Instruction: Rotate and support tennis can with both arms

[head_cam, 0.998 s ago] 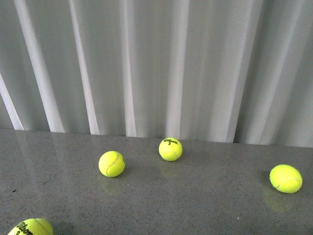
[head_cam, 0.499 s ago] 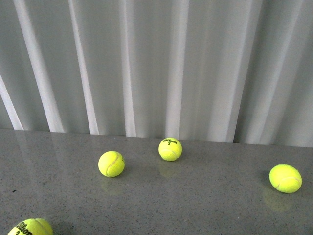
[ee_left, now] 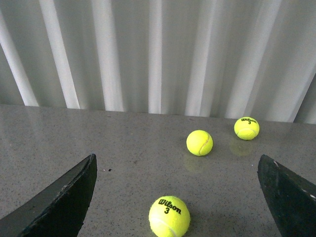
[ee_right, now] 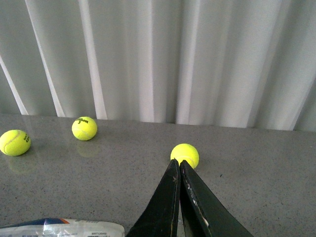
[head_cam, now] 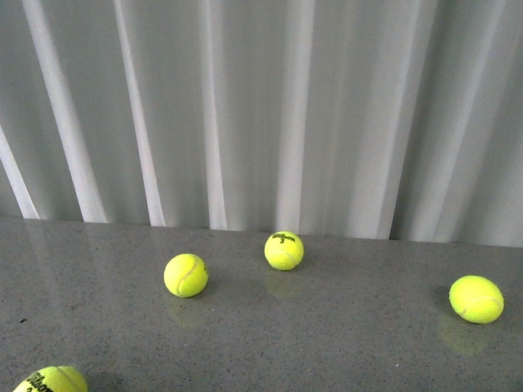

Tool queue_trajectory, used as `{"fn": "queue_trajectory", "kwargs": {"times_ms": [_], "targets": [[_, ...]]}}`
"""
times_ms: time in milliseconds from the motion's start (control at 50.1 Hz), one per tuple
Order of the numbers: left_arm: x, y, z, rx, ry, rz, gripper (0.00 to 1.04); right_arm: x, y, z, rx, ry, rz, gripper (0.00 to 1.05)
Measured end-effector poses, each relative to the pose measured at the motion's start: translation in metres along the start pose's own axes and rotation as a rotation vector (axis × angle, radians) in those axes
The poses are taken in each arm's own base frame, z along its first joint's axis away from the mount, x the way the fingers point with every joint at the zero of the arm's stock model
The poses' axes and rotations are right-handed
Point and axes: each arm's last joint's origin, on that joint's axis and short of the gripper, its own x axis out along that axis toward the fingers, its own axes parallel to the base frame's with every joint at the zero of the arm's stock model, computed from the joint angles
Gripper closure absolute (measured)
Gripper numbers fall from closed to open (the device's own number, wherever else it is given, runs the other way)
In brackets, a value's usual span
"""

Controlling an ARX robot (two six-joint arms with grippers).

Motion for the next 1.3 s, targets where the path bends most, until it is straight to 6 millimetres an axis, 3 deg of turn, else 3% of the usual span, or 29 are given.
{"fn": "queue_trajectory", "kwargs": {"times_ms": [699,938,978,1038,1118,1217,1297], "targets": [[0.000,0.000,0.000,0.000,0.000,0.000,0.07,0.000,0.000,0.000,0.000,0.000,0.000,1.01],[0.000,0.000,0.000,0.000,0.000,0.002,0.07,0.000,0.000,0.000,0.000,0.000,0.000,0.64],[0.001,0.000,-0.002,-0.045,0.069,0.044,0.07,0.000,0.000,0.000,0.000,0.000,0.000,0.59],[0.001,-0.002,0.004,-0.133,0.363,0.201,0.07,0.000,0.000,0.000,0.000,0.000,0.000,0.47],[0.008,-0.004,0.030,-0.231,0.536,0.294,0.07,0.000,0.000,0.000,0.000,0.000,0.003,0.29],[0.027,-0.004,0.067,-0.295,0.459,0.253,0.07,0.000,0.000,0.000,0.000,0.002,0.002,0.15],[0.056,-0.009,0.100,-0.341,0.406,0.168,0.07,0.000,0.000,0.000,0.001,0.001,0.002,0.05]]}}
